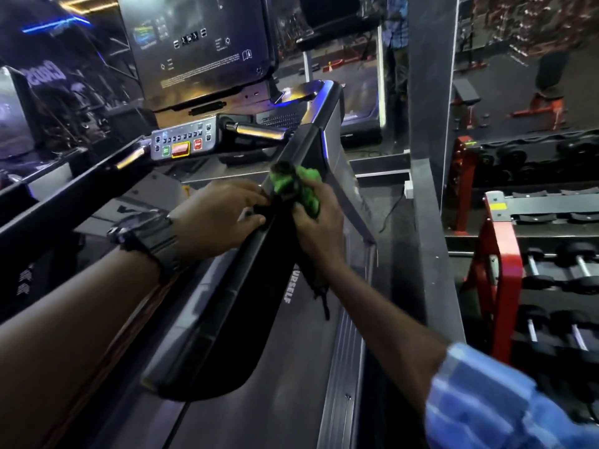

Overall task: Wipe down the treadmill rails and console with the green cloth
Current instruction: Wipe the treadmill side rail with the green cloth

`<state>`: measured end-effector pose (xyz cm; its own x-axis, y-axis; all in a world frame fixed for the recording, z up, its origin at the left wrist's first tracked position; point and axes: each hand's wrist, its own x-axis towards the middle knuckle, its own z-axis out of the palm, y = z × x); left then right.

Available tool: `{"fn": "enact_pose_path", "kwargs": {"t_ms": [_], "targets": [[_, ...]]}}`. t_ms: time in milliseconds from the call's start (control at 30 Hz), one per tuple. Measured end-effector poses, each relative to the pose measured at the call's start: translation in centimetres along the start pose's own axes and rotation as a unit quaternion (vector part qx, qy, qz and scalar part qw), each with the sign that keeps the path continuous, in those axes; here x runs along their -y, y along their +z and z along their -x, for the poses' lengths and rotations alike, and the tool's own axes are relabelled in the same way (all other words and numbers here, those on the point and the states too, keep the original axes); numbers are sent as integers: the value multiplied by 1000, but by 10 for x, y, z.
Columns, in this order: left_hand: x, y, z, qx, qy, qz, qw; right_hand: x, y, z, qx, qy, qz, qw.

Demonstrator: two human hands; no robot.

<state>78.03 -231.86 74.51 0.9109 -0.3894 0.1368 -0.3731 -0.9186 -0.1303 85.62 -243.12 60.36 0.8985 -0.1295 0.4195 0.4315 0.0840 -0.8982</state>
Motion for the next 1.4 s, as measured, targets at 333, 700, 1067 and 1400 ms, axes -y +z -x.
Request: {"fn": "enact_pose_path", "kwargs": {"t_ms": [333, 700, 1067, 1400], "targets": [[-18, 3, 41, 6, -16, -24, 1000, 36, 0, 38, -35, 45, -9, 998], [-26, -10, 113, -28, 13, 16, 999, 74, -4, 146, -24, 50, 1, 998], [-20, -3, 198, -57, 55, 164, 983, 92, 1, 241, 6, -427, 317, 847], [-31, 6, 196, -122, -37, 146, 981, 46, -26, 245, 94, -443, 334, 827]]}}
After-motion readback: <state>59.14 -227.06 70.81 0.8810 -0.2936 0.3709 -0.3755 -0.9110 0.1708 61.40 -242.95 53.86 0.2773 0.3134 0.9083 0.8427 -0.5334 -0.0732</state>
